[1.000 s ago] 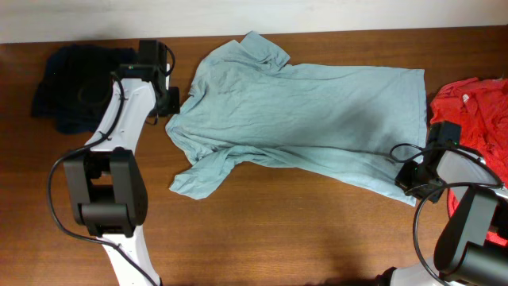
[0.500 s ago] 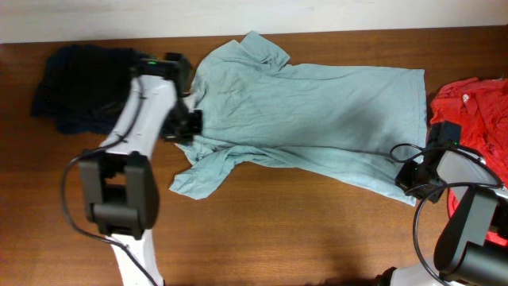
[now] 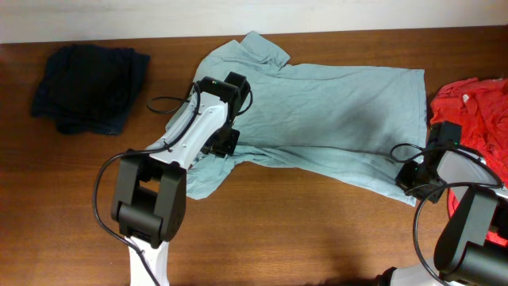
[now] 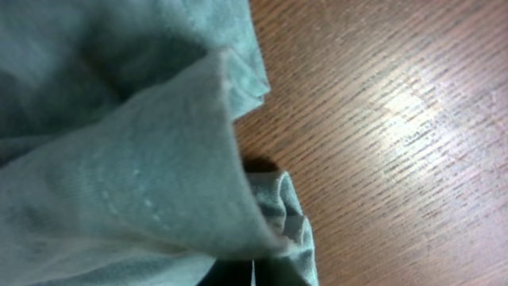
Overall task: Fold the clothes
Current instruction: 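Grasp the blue shirt's left sleeve with the left gripper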
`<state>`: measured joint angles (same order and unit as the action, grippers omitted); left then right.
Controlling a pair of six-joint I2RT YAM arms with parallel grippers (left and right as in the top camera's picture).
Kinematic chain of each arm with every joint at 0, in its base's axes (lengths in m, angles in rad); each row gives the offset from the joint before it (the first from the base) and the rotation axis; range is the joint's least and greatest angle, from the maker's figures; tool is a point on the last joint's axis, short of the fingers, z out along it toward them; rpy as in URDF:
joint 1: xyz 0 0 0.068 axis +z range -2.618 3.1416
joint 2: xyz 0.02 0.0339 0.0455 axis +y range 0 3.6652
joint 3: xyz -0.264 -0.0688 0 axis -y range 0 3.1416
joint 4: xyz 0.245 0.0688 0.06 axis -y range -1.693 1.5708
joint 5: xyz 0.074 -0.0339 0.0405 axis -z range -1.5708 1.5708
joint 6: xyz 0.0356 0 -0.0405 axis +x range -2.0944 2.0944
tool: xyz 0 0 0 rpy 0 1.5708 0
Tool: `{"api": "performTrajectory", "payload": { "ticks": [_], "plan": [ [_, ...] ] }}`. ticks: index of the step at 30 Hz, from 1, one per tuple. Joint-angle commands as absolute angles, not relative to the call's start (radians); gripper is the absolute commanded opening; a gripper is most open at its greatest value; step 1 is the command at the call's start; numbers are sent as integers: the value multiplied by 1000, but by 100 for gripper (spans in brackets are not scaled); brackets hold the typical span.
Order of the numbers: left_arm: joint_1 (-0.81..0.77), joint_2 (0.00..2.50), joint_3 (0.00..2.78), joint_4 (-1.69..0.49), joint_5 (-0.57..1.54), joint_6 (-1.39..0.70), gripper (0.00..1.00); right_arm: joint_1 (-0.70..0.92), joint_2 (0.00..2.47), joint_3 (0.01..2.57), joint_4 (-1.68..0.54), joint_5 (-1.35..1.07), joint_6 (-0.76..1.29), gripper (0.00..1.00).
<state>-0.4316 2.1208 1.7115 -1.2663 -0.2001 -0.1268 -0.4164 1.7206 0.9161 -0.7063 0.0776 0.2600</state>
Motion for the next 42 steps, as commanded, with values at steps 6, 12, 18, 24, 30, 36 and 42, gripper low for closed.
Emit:
{"api": "performTrajectory", "payload": {
  "ticks": [6, 12, 18, 24, 30, 36, 42],
  "plan": [
    [-461, 2098, 1671, -1271, -183, -100, 27, -426, 1796, 861, -676, 26, 268, 10],
    [-522, 1935, 1520, -1185, -247, -173, 27, -426, 1796, 861, -685, 34, 267, 10],
    [-532, 1579, 1266, -1036, -300, -295, 33, -426, 1796, 861, -684, 33, 267, 10],
    [-454, 1385, 932, -549, -165, -15, 70, -426, 1796, 861, -684, 33, 267, 11],
    [-421, 1466, 842, -449, -157, 2, 61, -426, 1796, 861, -687, 33, 267, 14],
    [-424, 1575, 842, -386, -153, 2, 57, -426, 1796, 861, -688, 33, 267, 14],
    [-424, 1611, 842, -370, -153, 1, 57, -426, 1796, 861, -691, 33, 267, 15]
  ]
}}
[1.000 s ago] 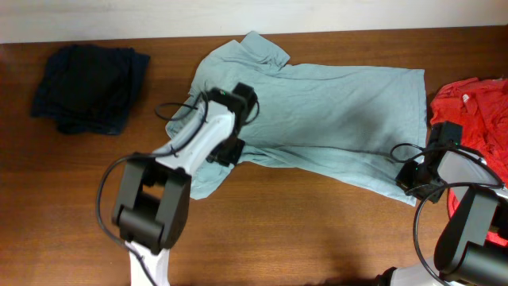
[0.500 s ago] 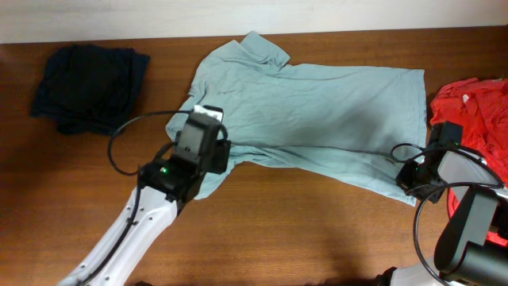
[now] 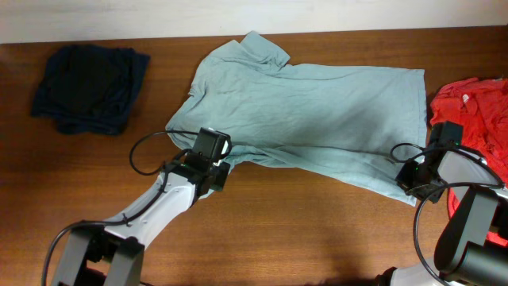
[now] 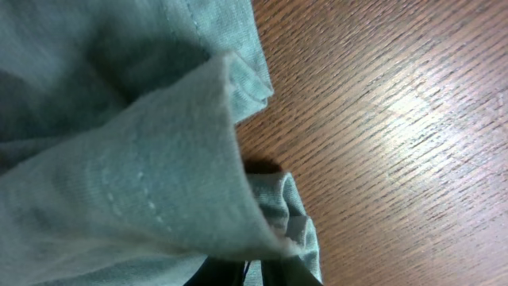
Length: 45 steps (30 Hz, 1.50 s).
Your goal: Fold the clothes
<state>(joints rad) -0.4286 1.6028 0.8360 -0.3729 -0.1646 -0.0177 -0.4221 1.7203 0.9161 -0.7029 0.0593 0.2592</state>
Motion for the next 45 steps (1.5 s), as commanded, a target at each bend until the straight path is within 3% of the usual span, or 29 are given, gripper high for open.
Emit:
{"api": "performTrajectory", "payload": {
  "ticks": [1, 17, 19, 21, 23, 25, 35, 45],
  "plan": [
    [-424, 1611, 842, -369, -153, 1, 57, -426, 1796, 861, -691, 33, 267, 14],
    [-426, 1685, 842, -340, -131, 2, 54, -426, 1796, 861, -695, 34, 267, 20],
    [-426, 1683, 845, -342, -137, 2, 44, -426, 1796, 861, -695, 34, 267, 20],
    [-426, 1681, 851, -345, -138, 1, 24, -426, 1796, 861, -695, 34, 267, 20],
    [-426, 1676, 862, -355, -138, 1, 12, -426, 1796, 861, -695, 34, 267, 20],
    [-426, 1663, 876, -375, -138, 1, 6, -426, 1796, 861, -696, 34, 267, 20],
    [-445, 1522, 899, -484, -138, -19, 1, -426, 1796, 861, -699, 34, 267, 20],
    [-566, 1422, 899, -622, -134, -88, 2, -426, 1796, 861, -699, 34, 267, 20]
  ]
}}
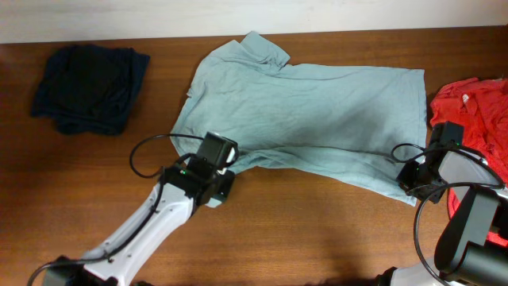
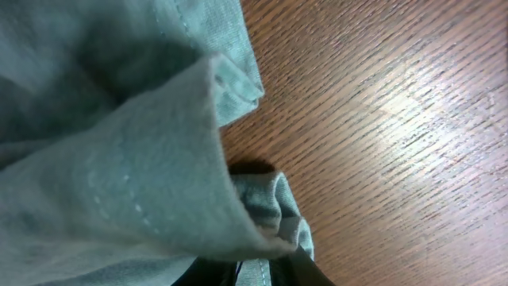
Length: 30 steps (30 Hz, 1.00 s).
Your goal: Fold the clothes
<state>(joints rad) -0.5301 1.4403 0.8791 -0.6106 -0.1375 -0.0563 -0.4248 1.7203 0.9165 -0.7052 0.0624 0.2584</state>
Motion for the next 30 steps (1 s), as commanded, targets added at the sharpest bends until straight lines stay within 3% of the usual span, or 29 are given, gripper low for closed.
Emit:
{"api": "performTrajectory", "payload": {
  "ticks": [1, 19, 24, 30],
  "plan": [
    [-582, 1423, 899, -624, -134, -90, 2, -426, 1796, 861, -699, 34, 267, 20],
    [-646, 1423, 899, -656, -138, -89, 13, -426, 1796, 861, -701, 33, 267, 20],
    [-648, 1423, 899, -656, -96, -89, 2, -426, 1796, 861, -701, 33, 267, 20],
    [-700, 1423, 899, -675, 52, -119, 1, -426, 1796, 861, -701, 33, 267, 20]
  ]
}}
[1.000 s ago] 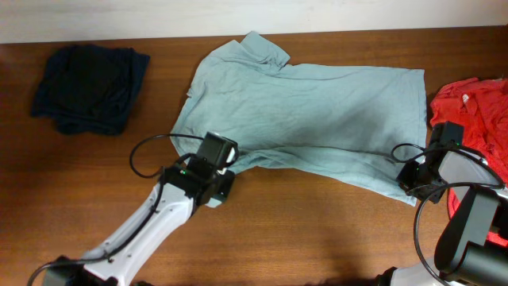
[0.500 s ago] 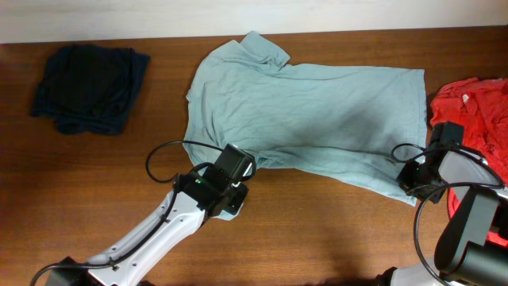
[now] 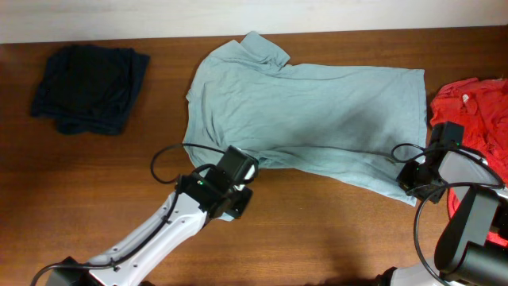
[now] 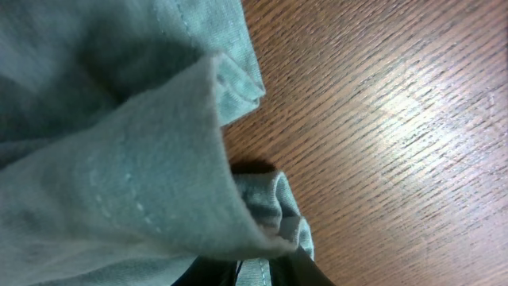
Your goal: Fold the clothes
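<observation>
A light teal T-shirt [image 3: 317,103] lies spread across the table, with its collar at the back left. My left gripper [image 3: 232,200] sits at the shirt's front left edge. The near sleeve is bunched under it, so it appears shut on that sleeve. At the shirt's front right corner my right gripper [image 3: 409,181] is shut on the hem. In the right wrist view the teal fabric [image 4: 119,183] folds up out of the right gripper [image 4: 266,274] and hides most of the fingers.
A dark navy garment [image 3: 87,75] lies folded at the back left. A red garment [image 3: 476,107] is heaped at the right edge, just beyond my right arm. Bare brown tabletop [image 3: 333,238] runs along the front.
My left gripper has moved a little to the right and toward the front edge, and the bunched sleeve has come with it. The right gripper still holds the same corner.
First my left gripper was over the shirt's left side, with the near sleeve spread out at the front left. Then it was down at that sleeve. After that the sleeve no longer lay out to the left, and it now sits bunched further right. The right gripper held the hem corner throughout.
</observation>
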`<state>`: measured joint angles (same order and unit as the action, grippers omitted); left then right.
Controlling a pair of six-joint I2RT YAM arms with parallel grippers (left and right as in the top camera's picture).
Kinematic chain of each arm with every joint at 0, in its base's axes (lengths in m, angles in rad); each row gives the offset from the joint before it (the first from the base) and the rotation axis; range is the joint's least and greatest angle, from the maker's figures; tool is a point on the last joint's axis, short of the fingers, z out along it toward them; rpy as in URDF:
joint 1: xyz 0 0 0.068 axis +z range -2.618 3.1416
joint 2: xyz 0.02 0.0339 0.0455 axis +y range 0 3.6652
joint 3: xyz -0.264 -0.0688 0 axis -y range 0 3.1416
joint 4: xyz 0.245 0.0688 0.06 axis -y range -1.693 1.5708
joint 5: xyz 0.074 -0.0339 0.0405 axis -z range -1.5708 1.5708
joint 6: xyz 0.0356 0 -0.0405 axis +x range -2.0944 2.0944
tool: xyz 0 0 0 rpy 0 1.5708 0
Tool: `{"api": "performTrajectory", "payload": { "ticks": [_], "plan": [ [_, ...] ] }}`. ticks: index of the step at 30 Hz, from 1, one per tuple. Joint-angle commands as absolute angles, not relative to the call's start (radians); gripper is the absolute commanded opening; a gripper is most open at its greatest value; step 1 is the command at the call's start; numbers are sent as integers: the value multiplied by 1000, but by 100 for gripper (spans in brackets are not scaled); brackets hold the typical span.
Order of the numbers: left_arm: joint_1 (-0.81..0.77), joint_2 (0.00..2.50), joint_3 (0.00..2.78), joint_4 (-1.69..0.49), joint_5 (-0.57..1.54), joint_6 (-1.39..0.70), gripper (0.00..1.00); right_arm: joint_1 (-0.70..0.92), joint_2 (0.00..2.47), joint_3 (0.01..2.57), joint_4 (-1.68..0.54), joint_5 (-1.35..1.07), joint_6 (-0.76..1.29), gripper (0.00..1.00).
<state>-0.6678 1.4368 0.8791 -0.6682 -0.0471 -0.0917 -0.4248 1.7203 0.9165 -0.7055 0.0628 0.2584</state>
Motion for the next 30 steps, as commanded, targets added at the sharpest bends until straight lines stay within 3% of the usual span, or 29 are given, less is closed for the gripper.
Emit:
{"api": "performTrajectory", "payload": {
  "ticks": [1, 16, 18, 23, 26, 30],
  "plan": [
    [-717, 1423, 899, -679, 62, -120, 1, -426, 1796, 861, -701, 33, 267, 20],
    [-871, 1423, 900, -770, 178, -119, 5, -426, 1796, 861, -703, 29, 267, 21],
    [-871, 1423, 907, -779, 200, -119, 18, -426, 1796, 861, -703, 28, 267, 21],
    [-871, 1422, 950, -800, 247, -118, 64, -426, 1796, 861, -703, 29, 267, 21],
    [-865, 1422, 1009, -822, 236, -102, 74, -426, 1796, 861, -703, 28, 267, 21],
    [-812, 1422, 1116, -861, 30, -132, 74, -426, 1796, 861, -703, 28, 268, 21]
  ]
}}
